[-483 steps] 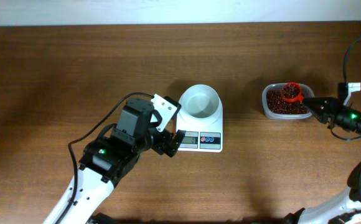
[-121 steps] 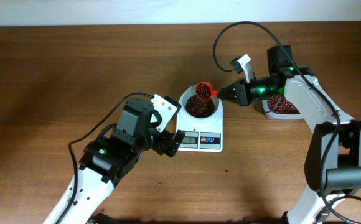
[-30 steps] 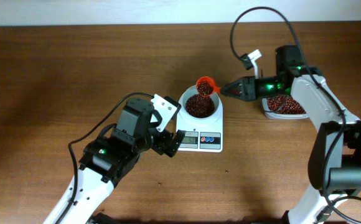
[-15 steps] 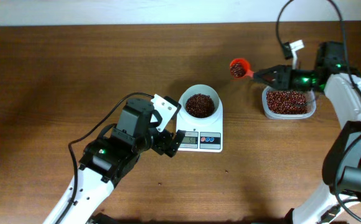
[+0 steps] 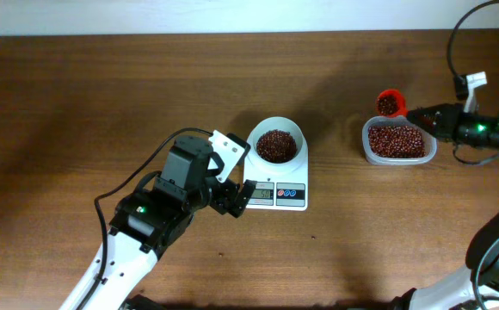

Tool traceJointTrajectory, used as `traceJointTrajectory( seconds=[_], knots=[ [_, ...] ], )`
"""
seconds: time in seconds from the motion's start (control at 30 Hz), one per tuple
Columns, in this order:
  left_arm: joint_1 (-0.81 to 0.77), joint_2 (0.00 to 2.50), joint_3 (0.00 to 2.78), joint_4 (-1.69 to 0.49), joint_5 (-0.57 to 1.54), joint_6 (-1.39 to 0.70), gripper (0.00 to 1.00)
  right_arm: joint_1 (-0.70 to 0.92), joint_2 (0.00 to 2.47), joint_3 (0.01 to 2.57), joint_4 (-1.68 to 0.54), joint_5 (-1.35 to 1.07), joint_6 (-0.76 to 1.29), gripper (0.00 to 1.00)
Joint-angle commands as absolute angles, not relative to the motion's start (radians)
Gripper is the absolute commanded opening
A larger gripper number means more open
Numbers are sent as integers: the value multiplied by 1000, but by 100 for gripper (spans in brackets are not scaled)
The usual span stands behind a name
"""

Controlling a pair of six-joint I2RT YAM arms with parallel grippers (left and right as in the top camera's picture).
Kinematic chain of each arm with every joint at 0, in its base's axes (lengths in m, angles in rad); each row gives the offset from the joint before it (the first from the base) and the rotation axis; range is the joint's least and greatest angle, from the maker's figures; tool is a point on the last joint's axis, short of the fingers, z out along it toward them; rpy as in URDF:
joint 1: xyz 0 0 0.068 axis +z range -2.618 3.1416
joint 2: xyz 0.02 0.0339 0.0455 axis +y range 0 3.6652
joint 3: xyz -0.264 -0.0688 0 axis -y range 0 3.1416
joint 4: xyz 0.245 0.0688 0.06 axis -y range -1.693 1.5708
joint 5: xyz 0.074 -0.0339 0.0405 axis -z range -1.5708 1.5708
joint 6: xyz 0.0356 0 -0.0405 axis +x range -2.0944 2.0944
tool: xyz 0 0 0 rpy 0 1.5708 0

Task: Scoop item into bowl and weigh 50g on scale
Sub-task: 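Move the red scoop back to the bean tub with the right gripper, then lower the scoop into the tub and release it with the right gripper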

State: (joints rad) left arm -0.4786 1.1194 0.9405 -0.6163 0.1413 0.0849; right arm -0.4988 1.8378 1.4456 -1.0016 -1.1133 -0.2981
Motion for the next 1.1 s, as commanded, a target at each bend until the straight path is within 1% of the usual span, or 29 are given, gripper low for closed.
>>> traceJointTrajectory(
  seconds=[0.0,0.1,0.17,0.2,0.4,0.5,0.63,0.77,1.07],
  knots=[
    [-484,1118,936,-614,137,76,99,-530,1806,1464,-1031,-1074,-345,4],
    [-484,1118,936,-614,137,76,99,-566,1806,1464,-1082,-1022,-393,4],
    [-484,1118,936,-614,137,76,99,-589,1806,1464,-1108,-958,-401,4],
    [-484,1118,936,-614,137,76,99,-597,1806,1464,-1128,-919,-438,4],
    [-484,1118,936,-614,137,76,99,-601,1806,1492,-1154,-703,-524,4],
    [-484,1118,936,-614,137,76,99,-592,1805,1539,-1153,-567,-524,4],
    [-484,1118,936,-614,137,76,99,-512,1805,1601,-1135,-449,-524,4],
    [-484,1118,936,-614,137,76,99,-419,1805,1605,-1126,-365,-524,4],
    [-484,1118,936,-614,137,76,99,-149,1805,1605,-1126,98,-516,4]
  ],
)
